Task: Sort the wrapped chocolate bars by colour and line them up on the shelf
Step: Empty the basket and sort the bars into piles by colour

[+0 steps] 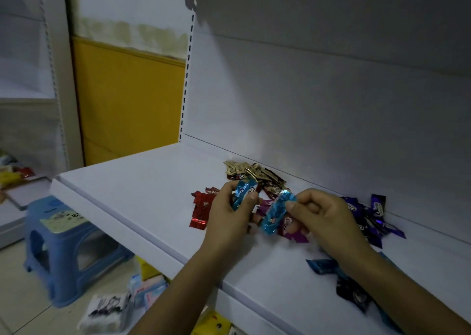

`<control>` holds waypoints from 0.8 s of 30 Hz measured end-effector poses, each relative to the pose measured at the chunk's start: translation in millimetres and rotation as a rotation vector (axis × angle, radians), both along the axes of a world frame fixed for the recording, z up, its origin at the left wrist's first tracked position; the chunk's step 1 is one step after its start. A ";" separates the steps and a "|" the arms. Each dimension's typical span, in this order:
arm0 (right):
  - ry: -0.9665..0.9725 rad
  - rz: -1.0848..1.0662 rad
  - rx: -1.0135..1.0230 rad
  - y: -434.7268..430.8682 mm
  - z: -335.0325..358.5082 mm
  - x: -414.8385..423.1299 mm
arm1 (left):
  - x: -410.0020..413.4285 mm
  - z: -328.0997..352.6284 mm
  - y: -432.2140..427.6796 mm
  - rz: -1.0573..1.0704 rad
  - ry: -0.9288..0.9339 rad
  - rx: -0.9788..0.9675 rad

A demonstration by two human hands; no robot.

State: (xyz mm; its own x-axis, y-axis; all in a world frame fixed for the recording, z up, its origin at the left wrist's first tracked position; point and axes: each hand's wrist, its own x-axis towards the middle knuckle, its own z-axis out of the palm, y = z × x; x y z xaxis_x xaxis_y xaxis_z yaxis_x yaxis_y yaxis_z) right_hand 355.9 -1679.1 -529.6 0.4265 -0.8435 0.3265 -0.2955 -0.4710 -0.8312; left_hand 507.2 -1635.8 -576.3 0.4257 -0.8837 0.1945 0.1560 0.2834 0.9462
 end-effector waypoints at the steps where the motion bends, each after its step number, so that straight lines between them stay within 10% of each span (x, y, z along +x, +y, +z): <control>1: -0.023 -0.018 0.013 -2.1 1.7 -9.5 | -0.5 -1.1 0.6 -0.007 -0.028 -0.007; 10: -0.036 -0.226 0.110 -25.4 0.2 -115.3 | -1.3 2.8 6.1 -0.164 -0.242 -0.007; 18: 0.276 -0.401 -0.304 -33.4 -23.1 -135.6 | -29.4 8.7 6.8 -0.159 -0.467 0.021; 24: 0.018 -0.024 -0.225 -1.5 -16.3 -113.7 | -91.6 12.4 2.2 -0.377 -0.397 -0.069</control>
State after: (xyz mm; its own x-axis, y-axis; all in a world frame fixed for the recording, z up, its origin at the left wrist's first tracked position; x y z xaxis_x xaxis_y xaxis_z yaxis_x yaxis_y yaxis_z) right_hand 242.3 -1680.6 -545.9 0.4145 -0.7606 0.4997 -0.3228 -0.6363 -0.7007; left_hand 415.6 -1633.6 -563.9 -0.0355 -0.9402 0.3387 -0.1067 0.3406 0.9341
